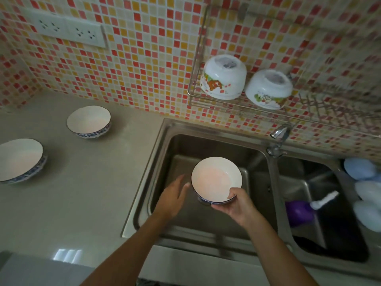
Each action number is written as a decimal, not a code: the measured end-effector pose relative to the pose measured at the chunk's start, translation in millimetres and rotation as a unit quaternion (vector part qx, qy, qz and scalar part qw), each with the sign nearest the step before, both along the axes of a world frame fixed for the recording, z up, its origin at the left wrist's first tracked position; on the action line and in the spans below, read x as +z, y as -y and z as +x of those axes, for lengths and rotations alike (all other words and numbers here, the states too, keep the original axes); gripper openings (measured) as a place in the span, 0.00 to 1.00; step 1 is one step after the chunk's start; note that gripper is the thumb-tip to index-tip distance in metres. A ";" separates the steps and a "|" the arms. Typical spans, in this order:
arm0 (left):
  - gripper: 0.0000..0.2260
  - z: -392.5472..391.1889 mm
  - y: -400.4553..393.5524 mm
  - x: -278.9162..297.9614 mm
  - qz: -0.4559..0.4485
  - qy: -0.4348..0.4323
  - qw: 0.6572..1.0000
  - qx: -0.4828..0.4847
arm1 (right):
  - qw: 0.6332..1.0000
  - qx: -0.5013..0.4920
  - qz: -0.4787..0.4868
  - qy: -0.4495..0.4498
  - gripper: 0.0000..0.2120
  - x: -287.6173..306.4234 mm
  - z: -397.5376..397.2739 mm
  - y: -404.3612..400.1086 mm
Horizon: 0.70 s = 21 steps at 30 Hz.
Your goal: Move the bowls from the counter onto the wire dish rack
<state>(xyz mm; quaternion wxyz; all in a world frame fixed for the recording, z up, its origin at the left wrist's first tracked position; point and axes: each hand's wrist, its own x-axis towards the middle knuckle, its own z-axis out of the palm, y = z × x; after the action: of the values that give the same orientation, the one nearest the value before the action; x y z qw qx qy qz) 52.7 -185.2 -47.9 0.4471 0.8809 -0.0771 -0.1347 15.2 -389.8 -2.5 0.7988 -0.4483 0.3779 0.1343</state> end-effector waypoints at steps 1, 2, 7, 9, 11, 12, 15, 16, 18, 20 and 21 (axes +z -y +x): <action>0.24 -8.6 1.1 -11.0 0.033 0.002 0.999 -0.011 | 1.000 0.005 -0.011 -0.007 0.22 -1.8 -4.4 6.9; 0.25 -17.2 1.6 -21.6 0.067 0.003 0.997 -0.025 | 1.000 0.008 -0.020 -0.016 0.21 -4.5 -8.5 13.3; 0.41 -50.3 -2.4 -65.5 0.198 0.007 0.976 -0.090 | 0.995 0.013 -0.091 -0.033 0.32 -22.0 -24.1 34.1; 0.37 -55.9 -2.6 -71.4 0.231 0.037 0.968 -0.087 | 0.992 0.016 -0.120 -0.030 0.35 -30.5 -29.6 38.9; 0.32 -55.9 -1.6 -72.7 0.244 0.056 0.965 -0.083 | 0.988 0.021 -0.152 -0.024 0.32 -37.1 -32.8 42.5; 0.31 -55.6 -1.3 -72.1 0.247 0.051 0.964 -0.082 | 0.985 0.028 -0.168 -0.022 0.31 -39.4 -33.5 43.7; 0.30 -54.3 -1.0 -76.0 0.249 0.045 0.964 -0.076 | 0.973 0.049 -0.225 -0.029 0.29 -46.7 -33.2 45.7; 0.30 -54.0 -0.6 -76.6 0.248 0.043 0.965 -0.074 | 0.969 0.053 -0.241 -0.032 0.29 -50.2 -32.7 46.3; 0.31 -53.7 -0.2 -77.5 0.243 0.043 0.967 -0.068 | 0.959 0.058 -0.274 -0.037 0.29 -58.7 -32.7 47.1; 0.30 -54.4 -0.6 -79.6 0.241 0.041 0.967 -0.065 | 0.948 0.073 -0.309 -0.037 0.28 -69.1 -34.6 46.8; 0.29 -54.5 -0.7 -81.1 0.241 0.042 0.967 -0.064 | 0.941 0.082 -0.327 -0.034 0.29 -72.8 -35.9 45.7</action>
<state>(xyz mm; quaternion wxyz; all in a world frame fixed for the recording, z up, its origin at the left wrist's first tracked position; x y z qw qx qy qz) -1.8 -184.5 -128.9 0.2083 0.9608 -0.1176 -0.1403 -20.7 -435.5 -75.3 0.5812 -0.7095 0.3898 0.0829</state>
